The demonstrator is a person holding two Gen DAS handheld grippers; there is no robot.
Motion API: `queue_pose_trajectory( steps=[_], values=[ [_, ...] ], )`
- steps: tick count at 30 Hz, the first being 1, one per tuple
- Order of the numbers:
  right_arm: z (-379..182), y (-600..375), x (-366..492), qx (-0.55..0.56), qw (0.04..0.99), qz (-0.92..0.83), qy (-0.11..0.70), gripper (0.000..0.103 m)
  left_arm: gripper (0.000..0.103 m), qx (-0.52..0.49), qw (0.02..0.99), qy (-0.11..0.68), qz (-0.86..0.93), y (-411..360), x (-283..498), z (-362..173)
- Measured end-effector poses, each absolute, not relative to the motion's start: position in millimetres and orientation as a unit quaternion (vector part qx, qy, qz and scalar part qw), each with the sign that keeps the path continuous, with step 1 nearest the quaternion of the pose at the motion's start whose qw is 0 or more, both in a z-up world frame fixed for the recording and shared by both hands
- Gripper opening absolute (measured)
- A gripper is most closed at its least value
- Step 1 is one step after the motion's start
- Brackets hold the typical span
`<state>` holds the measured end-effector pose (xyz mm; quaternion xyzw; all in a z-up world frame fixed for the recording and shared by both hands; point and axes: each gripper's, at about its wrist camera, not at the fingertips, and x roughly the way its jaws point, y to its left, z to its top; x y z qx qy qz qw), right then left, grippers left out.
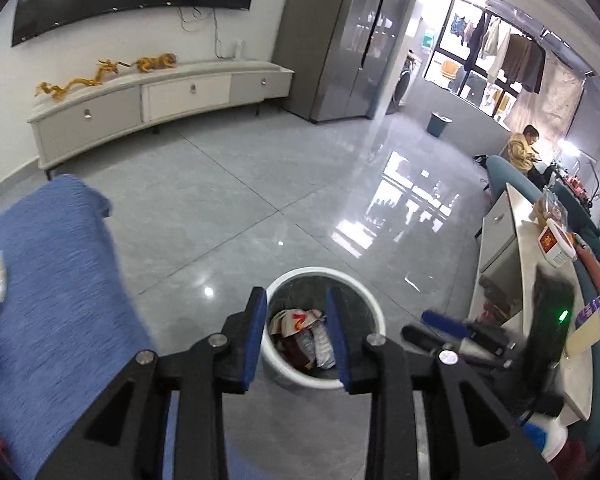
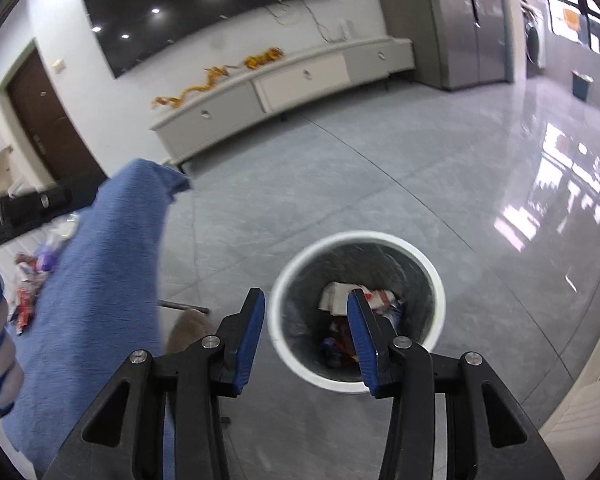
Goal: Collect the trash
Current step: 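Move both open tools back over the wrappers on the rug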
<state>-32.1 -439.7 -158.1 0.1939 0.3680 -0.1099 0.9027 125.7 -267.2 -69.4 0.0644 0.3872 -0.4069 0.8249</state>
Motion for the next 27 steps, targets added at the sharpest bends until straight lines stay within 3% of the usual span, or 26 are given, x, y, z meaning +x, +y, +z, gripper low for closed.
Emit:
queue_pose_trajectory(
  steps=[11, 23, 27],
  values=[
    [-79, -344, -26, 0.126, 0.939, 0.009, 0.321, 0.046, 0.032, 0.025, 0.872, 0.357, -0.333, -108, 87, -39],
    [-59, -235, 12, 0.072, 0.929, 0.148, 0.332, 0.05, 0.033, -0.047, 0.906, 0.379, -0.184, 105, 74, -65],
    [-61, -202, 28, 0.06, 0.917, 0.193, 0.344, 0.052, 0.038, -0.05, 0.906, 0.388, -0.159, 146, 81, -71]
  ],
)
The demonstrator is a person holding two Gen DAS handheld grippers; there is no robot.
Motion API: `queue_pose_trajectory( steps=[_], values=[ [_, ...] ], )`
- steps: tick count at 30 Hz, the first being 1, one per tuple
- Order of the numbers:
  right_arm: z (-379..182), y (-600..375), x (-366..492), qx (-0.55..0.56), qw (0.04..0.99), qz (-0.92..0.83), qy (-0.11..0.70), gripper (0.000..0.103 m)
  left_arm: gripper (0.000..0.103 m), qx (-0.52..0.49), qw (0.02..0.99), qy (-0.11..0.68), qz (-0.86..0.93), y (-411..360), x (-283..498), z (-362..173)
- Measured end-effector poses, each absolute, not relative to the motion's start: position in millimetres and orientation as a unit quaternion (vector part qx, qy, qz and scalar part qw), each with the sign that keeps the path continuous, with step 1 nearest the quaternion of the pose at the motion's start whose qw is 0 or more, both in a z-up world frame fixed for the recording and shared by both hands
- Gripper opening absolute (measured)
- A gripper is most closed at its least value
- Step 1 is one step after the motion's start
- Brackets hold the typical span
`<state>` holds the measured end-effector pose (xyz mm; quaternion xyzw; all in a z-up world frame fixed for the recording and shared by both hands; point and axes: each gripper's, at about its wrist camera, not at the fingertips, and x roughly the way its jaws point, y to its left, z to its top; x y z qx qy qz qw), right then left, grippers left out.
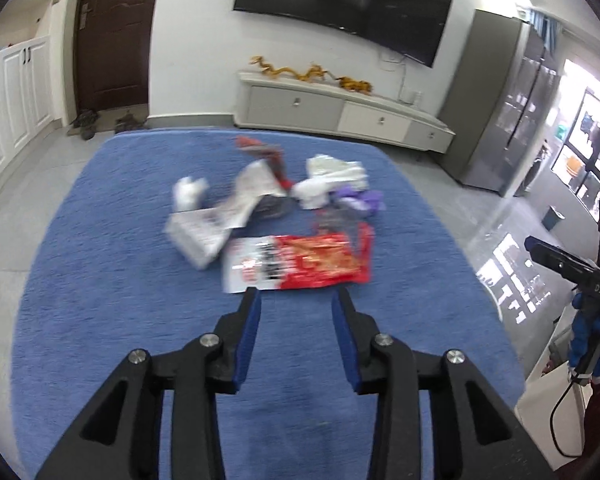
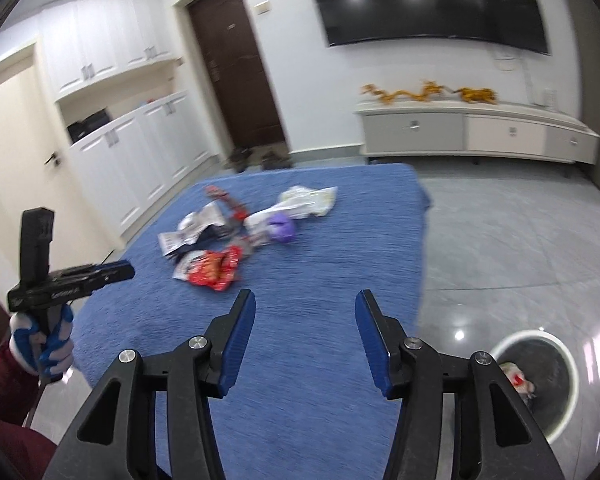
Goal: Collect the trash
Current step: 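Move both open tools back over the wrappers on the rug, then grasp the white milk carton with the left tool while the right tool grasps the red snack bag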
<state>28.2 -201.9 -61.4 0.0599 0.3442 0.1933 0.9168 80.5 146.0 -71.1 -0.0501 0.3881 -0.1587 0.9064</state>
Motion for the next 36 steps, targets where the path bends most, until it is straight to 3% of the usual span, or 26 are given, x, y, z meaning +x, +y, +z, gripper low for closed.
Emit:
queue_pose_trajectory(
  steps=[6, 10, 21, 30, 36],
  values=[
    [-76, -152, 60, 0.051, 0.89, 0.252, 0.375, 0.054, 0.04, -0.03, 0.904, 0.392, -0.167, 161, 103, -70],
    [-94, -124, 84, 0.053, 0.869, 0.285, 0.4, 0.056, 0.052, 0.013, 0.9, 0.395, -0.183, 150, 132, -70],
    [-134, -79, 130, 0.061, 0.832, 0.332, 0.441, 0.057, 0.053, 0.129, 0.875, 0.434, -0.175, 121, 218, -104],
    [-155, -70, 154, 0.086, 0.812, 0.349, 0.46, 0.057, 0.053, 0.155, 0.854, 0.464, -0.175, 112, 252, -129],
    [-160, -63, 161, 0.103, 0.802, 0.369, 0.459, 0.044, 0.05, 0.143, 0.846, 0.482, -0.176, 114, 263, -140]
  ],
)
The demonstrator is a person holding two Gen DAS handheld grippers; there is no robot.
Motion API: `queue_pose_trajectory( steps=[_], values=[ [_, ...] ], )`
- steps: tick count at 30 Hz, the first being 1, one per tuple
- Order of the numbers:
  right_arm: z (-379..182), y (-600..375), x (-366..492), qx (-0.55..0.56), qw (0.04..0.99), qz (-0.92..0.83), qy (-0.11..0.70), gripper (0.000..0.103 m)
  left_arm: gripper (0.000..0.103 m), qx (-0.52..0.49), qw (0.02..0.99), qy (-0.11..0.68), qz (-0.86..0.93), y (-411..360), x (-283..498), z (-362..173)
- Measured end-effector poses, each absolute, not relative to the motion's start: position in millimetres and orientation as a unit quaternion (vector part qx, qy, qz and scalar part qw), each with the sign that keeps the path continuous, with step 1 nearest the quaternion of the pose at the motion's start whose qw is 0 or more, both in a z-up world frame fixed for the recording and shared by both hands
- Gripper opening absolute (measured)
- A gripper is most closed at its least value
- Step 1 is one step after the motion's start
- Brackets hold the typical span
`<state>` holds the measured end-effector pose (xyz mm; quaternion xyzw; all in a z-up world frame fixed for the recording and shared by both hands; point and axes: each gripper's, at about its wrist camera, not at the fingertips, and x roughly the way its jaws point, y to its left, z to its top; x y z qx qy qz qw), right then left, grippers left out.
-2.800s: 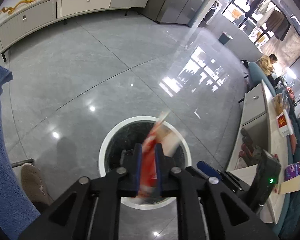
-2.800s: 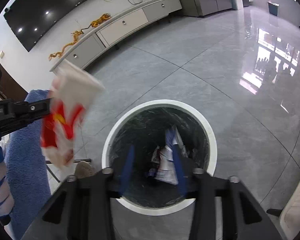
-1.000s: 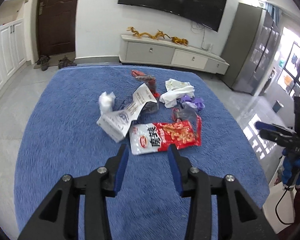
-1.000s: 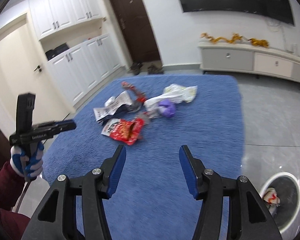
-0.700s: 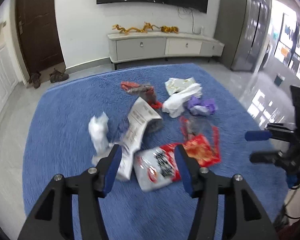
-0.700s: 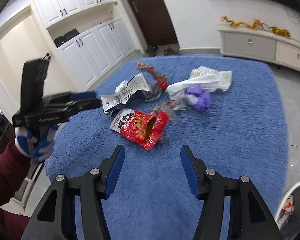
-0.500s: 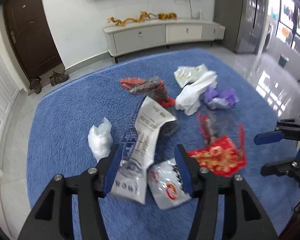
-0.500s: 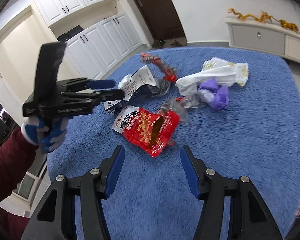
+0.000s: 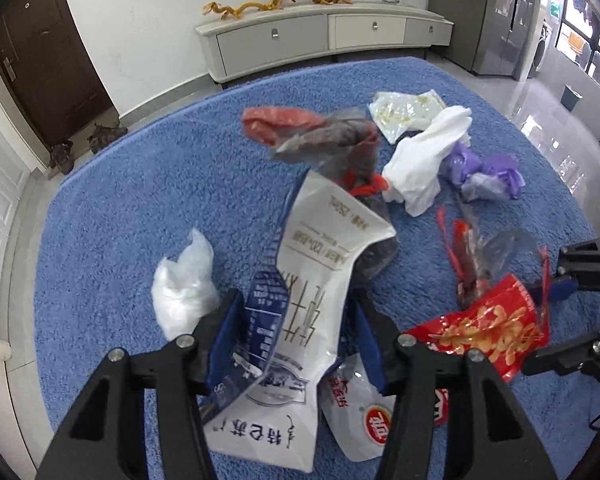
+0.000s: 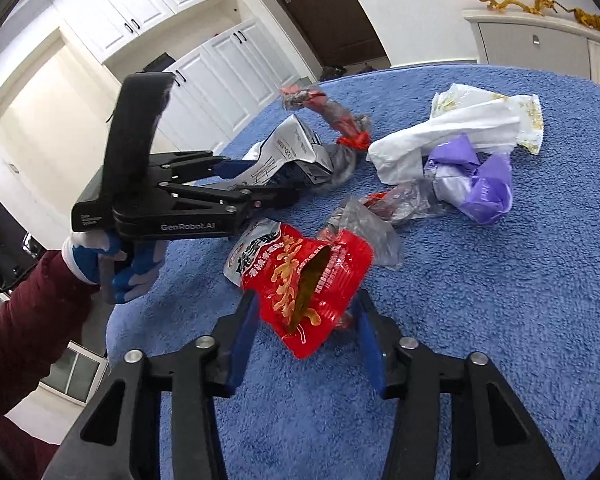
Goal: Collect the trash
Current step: 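Grasp the white milk carton with the left tool while the right tool grasps the red snack bag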
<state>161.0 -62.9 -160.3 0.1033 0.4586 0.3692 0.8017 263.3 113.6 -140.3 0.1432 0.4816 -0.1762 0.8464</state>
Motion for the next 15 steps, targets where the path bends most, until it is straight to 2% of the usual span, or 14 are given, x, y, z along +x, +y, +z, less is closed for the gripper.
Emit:
queue_pose_trajectory(
  steps=[2, 11, 13, 15],
  values=[
    [-162, -62, 161, 0.109, 0.799, 0.374, 0.458, 0.039, 0.045, 0.139, 0.846, 0.483, -0.181, 113, 264, -143],
    [-169, -54, 173, 0.129, 0.789, 0.388, 0.459, 0.038, 0.043, 0.106, 0.847, 0.487, -0.186, 121, 264, -143],
    [-170, -50, 178, 0.132, 0.788, 0.387, 0.46, 0.022, 0.043, 0.099, 0.848, 0.486, -0.187, 122, 260, -142],
    [-171, -49, 179, 0.134, 0.787, 0.386, 0.462, 0.013, 0.043, 0.089, 0.849, 0.485, -0.191, 124, 253, -141]
  ],
)
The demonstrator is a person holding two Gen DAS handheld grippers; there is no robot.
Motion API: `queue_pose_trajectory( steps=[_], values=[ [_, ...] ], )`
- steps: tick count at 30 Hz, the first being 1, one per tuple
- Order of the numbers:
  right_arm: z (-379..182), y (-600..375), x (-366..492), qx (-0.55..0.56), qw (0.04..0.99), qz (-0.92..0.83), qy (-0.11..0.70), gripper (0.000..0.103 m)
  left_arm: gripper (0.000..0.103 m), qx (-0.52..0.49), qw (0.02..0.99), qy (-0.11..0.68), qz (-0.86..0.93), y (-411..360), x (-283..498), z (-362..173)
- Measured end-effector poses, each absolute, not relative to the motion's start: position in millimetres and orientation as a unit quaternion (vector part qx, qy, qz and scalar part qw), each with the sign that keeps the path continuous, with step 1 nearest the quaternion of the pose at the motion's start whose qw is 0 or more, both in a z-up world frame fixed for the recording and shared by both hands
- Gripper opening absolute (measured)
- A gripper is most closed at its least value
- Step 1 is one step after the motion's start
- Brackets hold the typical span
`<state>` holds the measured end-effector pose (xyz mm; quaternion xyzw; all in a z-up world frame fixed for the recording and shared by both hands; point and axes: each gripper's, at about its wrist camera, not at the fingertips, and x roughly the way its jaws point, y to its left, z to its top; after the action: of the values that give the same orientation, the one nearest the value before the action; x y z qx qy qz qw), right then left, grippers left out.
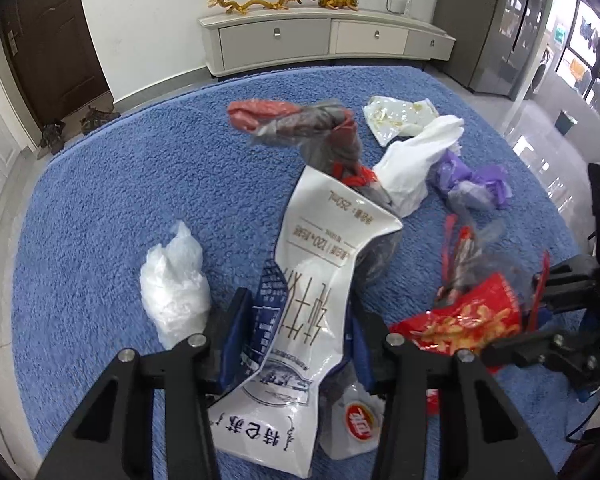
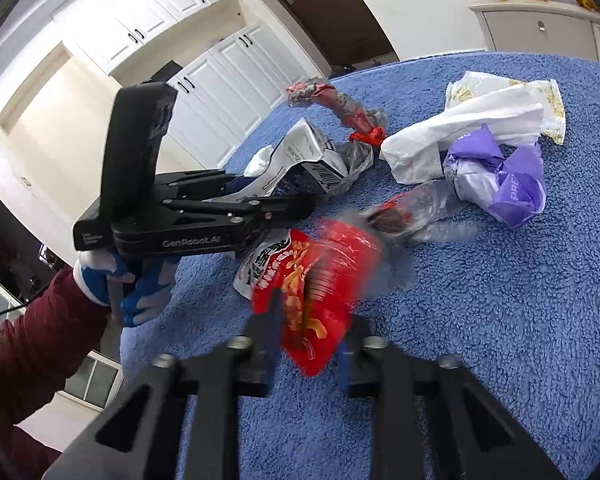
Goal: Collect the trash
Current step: 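Grasp the white milk carton with the left tool while the right tool grasps the red snack bag, then lift both held items and carry them over the trash bin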
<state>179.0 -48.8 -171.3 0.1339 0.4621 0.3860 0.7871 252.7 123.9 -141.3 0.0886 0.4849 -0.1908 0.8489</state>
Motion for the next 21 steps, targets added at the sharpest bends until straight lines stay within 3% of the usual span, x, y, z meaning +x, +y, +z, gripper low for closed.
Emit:
queue_pose_trajectory(
  steps=[4, 14, 21],
  values=[
    [-169, -51, 175, 0.129, 0.789, 0.388, 0.46, 0.006, 0.042, 0.064, 0.851, 0.484, -0.196, 128, 239, -139],
    [-162, -66, 148, 0.109, 0.787, 0.388, 0.468, 0.009, 0.042, 0.01, 0.856, 0.475, -0.206, 140, 189, -130],
    [-148, -63, 134, 0.078, 0.806, 0.38, 0.448, 0.003, 0.042, -0.034, 0.864, 0.462, -0.197, 157, 153, -120]
  ],
)
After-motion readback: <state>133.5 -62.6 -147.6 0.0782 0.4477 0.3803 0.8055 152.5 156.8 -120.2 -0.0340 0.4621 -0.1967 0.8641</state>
